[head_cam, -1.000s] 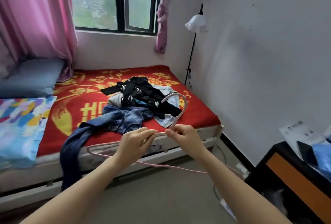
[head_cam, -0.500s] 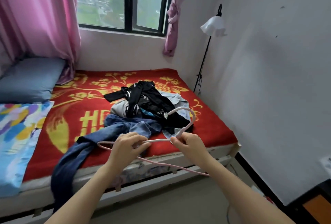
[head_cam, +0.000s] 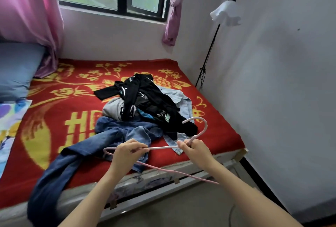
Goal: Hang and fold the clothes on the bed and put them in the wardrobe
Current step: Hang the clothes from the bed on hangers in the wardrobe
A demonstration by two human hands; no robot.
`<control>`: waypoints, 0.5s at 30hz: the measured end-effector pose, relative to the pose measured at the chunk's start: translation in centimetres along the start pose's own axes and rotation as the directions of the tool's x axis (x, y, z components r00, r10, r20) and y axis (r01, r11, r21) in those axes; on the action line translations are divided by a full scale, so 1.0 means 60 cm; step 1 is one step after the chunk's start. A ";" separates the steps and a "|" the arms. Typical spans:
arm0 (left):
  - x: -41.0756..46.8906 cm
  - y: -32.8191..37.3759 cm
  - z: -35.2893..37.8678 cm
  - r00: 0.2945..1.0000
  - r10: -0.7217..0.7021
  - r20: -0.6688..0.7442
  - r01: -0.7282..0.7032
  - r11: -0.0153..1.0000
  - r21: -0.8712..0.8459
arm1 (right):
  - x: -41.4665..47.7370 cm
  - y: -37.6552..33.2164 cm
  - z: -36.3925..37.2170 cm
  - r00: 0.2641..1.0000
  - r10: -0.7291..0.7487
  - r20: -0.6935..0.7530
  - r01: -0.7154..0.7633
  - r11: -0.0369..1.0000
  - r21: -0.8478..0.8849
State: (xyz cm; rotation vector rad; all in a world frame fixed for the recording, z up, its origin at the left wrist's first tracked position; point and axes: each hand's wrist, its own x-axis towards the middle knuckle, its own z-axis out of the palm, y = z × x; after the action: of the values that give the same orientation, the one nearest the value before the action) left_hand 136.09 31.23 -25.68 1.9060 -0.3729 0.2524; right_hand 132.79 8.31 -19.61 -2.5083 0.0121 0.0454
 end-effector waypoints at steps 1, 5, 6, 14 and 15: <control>0.013 -0.004 0.005 1.000 -0.012 0.005 0.012 1.000 0.008 | 0.014 0.005 -0.001 1.000 0.006 -0.004 -0.006 1.000 0.001; 0.069 -0.020 0.025 0.999 -0.036 0.006 0.036 0.998 0.055 | 0.083 0.024 -0.008 0.999 0.016 0.029 -0.016 1.000 0.007; 0.085 -0.024 0.029 0.999 -0.038 0.004 0.038 0.997 0.061 | 0.103 0.029 -0.010 0.999 0.019 0.037 -0.020 1.000 0.014; 0.250 -0.055 0.086 0.995 -0.080 -0.054 0.087 0.987 0.135 | 0.309 0.093 -0.043 0.992 -0.028 0.119 0.024 0.999 0.040; 0.277 -0.058 0.098 0.994 -0.091 -0.063 0.099 0.985 0.140 | 0.340 0.105 -0.051 0.991 -0.042 0.129 0.036 0.998 0.048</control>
State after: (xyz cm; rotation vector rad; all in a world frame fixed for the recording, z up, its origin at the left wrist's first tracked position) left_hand 152.76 24.59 -25.00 2.0468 -0.2306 0.2751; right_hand 153.13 1.49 -21.58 -2.4543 -0.0879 0.1903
